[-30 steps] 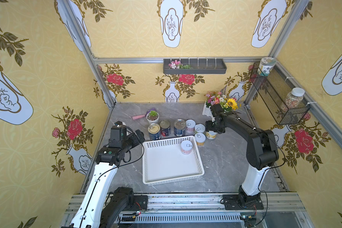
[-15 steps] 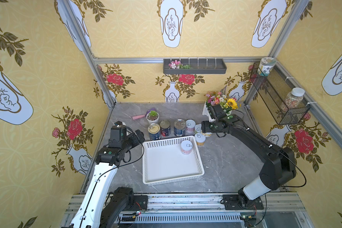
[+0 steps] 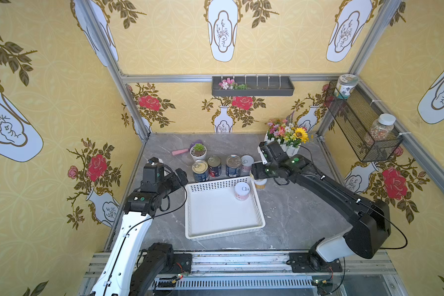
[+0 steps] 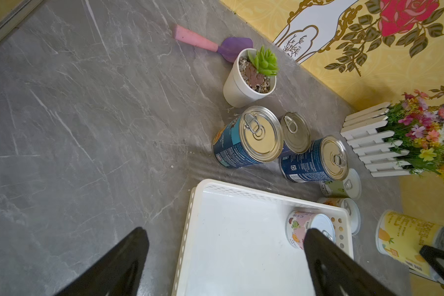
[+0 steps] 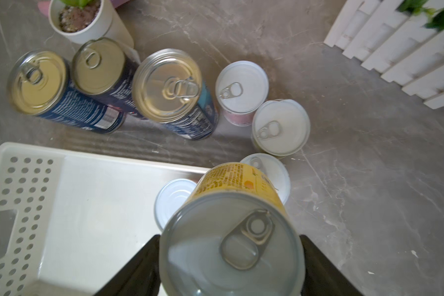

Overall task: Put the canned food in the basket
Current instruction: Place the canned food in the basket.

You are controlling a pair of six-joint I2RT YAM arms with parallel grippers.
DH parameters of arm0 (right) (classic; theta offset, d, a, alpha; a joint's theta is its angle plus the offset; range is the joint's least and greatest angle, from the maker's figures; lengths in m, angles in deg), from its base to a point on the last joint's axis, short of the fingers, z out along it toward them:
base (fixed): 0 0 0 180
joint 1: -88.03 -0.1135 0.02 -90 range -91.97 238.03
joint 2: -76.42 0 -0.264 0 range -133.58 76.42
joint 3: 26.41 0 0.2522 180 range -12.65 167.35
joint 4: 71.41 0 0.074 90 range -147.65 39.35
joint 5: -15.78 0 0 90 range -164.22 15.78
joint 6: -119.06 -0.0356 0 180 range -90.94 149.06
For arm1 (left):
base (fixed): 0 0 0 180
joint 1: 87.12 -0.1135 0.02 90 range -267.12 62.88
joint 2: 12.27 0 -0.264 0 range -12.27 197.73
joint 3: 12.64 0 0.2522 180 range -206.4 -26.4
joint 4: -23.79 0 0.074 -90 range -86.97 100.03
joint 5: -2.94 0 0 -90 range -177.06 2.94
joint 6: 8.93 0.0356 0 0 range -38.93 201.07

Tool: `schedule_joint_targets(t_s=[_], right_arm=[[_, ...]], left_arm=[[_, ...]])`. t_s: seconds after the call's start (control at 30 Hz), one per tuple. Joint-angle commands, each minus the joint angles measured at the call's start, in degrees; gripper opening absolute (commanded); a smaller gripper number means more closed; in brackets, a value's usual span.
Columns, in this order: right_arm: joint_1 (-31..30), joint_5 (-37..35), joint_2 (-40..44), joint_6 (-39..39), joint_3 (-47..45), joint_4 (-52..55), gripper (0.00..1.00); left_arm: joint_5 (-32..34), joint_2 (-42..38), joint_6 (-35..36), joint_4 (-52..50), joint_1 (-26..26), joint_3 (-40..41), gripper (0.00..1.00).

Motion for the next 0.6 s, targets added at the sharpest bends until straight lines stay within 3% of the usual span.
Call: schedule_joint_targets(t_s=[0.0, 0.27, 0.57], right_arm=[[-3.02, -2.14, -1.71, -0.92, 1.65, -4.31, 0.68], [-11.62, -5.64, -8.28, 0.04, 5.91, -5.14, 0.67], [-16.11, -3.05, -17.98, 0.24, 11.92, -5.58, 0.67]], left_arm=[[0.27, -0.07, 0.14, 0.68, -0.01, 0.48, 1.00], [0.30, -0.18, 0.11, 0.65, 0.12, 0.48, 1.00], [0.56, -0.36, 0.02, 0.58, 0.23, 0.47, 1.00]])
